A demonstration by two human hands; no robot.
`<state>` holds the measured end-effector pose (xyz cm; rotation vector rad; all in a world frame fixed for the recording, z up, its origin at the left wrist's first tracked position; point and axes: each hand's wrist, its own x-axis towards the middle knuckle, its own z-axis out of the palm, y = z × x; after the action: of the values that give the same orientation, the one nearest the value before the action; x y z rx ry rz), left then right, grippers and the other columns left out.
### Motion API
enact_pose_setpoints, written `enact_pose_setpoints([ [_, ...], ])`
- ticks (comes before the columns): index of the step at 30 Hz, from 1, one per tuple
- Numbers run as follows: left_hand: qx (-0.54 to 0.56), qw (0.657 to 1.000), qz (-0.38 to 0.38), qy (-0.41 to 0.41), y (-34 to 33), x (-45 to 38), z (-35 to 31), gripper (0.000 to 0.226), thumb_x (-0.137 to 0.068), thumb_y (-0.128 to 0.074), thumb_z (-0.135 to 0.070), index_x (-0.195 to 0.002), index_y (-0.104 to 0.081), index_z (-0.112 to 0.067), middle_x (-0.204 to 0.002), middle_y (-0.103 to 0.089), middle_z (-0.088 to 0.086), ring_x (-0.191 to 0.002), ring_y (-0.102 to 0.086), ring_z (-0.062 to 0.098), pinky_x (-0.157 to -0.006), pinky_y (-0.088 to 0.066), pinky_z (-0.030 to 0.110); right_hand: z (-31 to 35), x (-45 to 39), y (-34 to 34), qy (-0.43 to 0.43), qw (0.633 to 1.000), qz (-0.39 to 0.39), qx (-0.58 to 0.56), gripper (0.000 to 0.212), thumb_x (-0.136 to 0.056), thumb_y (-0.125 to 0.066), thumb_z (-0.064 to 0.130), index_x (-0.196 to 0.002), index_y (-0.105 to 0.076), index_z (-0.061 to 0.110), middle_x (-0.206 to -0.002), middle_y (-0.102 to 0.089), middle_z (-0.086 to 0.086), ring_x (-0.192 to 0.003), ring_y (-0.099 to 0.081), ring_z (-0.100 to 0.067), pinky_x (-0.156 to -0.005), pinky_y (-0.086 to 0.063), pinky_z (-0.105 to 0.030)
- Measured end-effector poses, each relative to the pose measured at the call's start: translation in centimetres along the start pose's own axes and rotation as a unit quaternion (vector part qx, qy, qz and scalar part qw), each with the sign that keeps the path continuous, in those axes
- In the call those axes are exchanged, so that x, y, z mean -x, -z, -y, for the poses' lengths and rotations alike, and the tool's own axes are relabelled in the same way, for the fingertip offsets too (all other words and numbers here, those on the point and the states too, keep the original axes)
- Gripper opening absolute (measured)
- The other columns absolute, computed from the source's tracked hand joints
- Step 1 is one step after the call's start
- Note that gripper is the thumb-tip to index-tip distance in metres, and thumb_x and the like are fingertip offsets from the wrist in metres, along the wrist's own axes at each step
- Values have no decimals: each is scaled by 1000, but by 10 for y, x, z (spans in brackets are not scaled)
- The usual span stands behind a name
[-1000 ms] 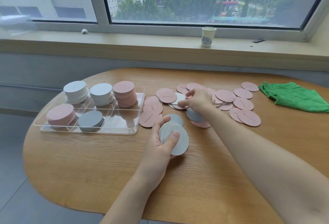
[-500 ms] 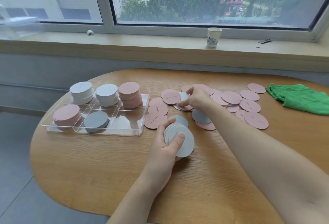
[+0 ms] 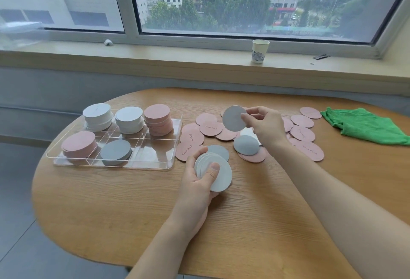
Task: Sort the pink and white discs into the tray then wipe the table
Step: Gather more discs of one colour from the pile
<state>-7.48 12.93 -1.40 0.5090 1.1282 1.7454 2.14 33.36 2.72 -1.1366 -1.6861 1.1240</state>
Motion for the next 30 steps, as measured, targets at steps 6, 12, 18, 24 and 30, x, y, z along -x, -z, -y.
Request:
enact_pose_setpoints([
  [6,49,998,-32,-14,1,-1,-3,46,-94,-66,-17,-137,-51,-24,-137,-62,13,-123,-64,40,-86,-62,47,16,50,33,-29,978,152,-139,13,-85,-77,11,-97,-74,8,-73,-71,-2,-57,-55,-9,-57,-46,-19],
  [12,48,999,6,-16,-1,2,-5,57,-88,-67,-27,-141,-47,-21,-131,-69,10,-118,-69,29,-98,-57,53,7,90,17,8,980,199,-14,14,-81,-82,13,-94,-78,11,-72,-72,3,-58,-59,-2,-59,-45,-17],
  [18,48,998,46,13,-1,3,-6,56,-90,-66,-23,-141,-46,-23,-130,-71,10,-118,-70,28,-95,-58,47,-6,96,5,38,985,168,-11,18,-76,-88,19,-91,-79,16,-80,-76,0,-68,-66,-7,-63,-50,-21],
  [24,54,996,55,41,-1,3,-1,54,-87,-69,-14,-138,-52,-25,-136,-65,16,-126,-63,41,-96,-58,51,-1,77,16,73,981,171,47,12,-82,-83,25,-92,-80,20,-80,-76,3,-76,-69,-9,-75,-55,-22],
  [30,61,995,47,62,0,3,-1,57,-84,-73,-15,-136,-55,-26,-143,-56,21,-130,-56,49,-88,-59,47,-32,-5,40,104,964,78,234,13,-91,-73,25,-103,-77,20,-100,-69,9,-91,-59,-10,-83,-45,-27],
])
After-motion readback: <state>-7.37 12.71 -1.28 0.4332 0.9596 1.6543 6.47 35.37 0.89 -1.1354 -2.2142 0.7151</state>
